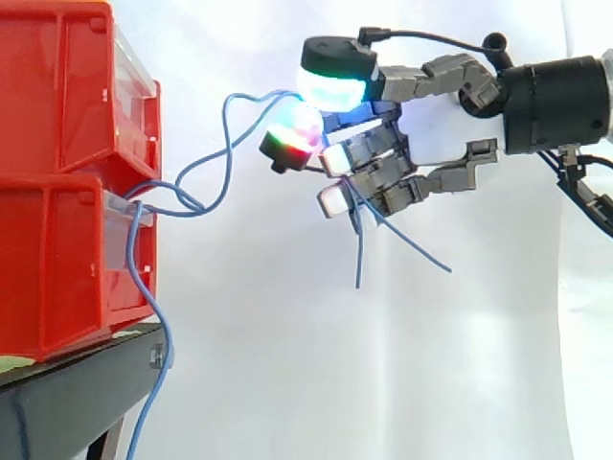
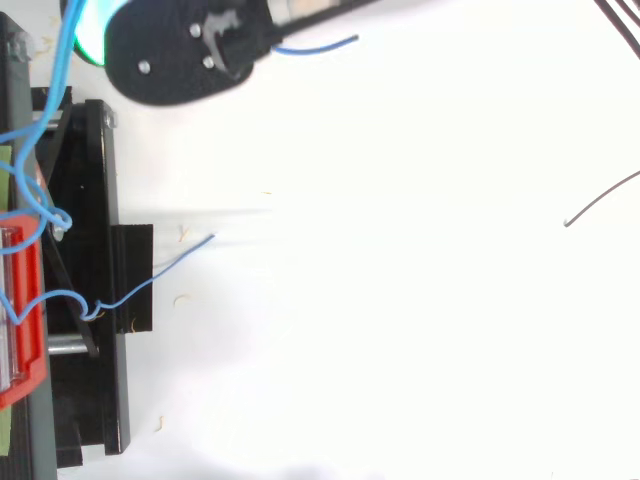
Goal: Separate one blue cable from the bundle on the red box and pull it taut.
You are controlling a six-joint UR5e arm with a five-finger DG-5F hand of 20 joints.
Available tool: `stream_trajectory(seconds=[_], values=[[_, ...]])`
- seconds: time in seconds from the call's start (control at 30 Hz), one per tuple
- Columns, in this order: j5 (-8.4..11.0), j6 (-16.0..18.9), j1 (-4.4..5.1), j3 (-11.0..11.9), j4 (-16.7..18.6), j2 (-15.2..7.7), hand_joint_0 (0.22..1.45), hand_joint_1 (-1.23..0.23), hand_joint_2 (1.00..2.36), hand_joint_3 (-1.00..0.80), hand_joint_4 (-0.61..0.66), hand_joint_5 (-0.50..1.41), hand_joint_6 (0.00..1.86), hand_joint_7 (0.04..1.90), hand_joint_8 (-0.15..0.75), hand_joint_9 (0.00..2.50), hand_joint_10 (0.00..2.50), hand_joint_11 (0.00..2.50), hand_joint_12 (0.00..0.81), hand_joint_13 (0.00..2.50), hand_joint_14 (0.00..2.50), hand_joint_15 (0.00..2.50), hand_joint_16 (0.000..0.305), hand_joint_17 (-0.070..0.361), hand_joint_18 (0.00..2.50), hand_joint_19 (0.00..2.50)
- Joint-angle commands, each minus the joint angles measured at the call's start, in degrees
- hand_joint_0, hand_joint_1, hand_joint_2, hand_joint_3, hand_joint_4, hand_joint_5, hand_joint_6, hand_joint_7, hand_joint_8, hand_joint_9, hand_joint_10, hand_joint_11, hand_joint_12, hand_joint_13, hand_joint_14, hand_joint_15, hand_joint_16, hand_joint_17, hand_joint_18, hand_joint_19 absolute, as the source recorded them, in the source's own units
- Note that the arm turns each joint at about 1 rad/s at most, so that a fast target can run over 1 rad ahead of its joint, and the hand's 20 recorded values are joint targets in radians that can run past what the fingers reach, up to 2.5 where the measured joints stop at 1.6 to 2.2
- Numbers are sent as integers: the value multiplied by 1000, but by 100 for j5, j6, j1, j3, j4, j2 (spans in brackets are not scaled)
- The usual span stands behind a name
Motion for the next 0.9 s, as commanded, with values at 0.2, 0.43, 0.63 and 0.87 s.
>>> stream_trajectory(seconds=[0.2, 0.43, 0.63, 0.87], values=[[21, 2, 75, 3, -29, 1, 549, -574, 1011, -299, 72, -21, 825, 898, 229, 1164, 11, 272, 385, 1004, 17, 440, 54, 122, 912, 631], [56, 107, 5, -6, -21, -8, 525, -356, 1000, -498, 125, -10, 736, 884, 231, 1121, 11, 276, 367, 950, 19, 454, 52, 116, 844, 664], [135, 301, -4, -85, -12, -51, 502, -288, 1000, -500, 160, 12, 501, 1231, 227, 987, 10, 186, 379, 904, 16, 415, 54, 121, 820, 636], [153, 336, -4, -287, 190, -51, 589, -570, 1006, -430, 118, -19, 685, 1034, 225, 931, 9, 226, 356, 829, 16, 403, 48, 109, 751, 607]])
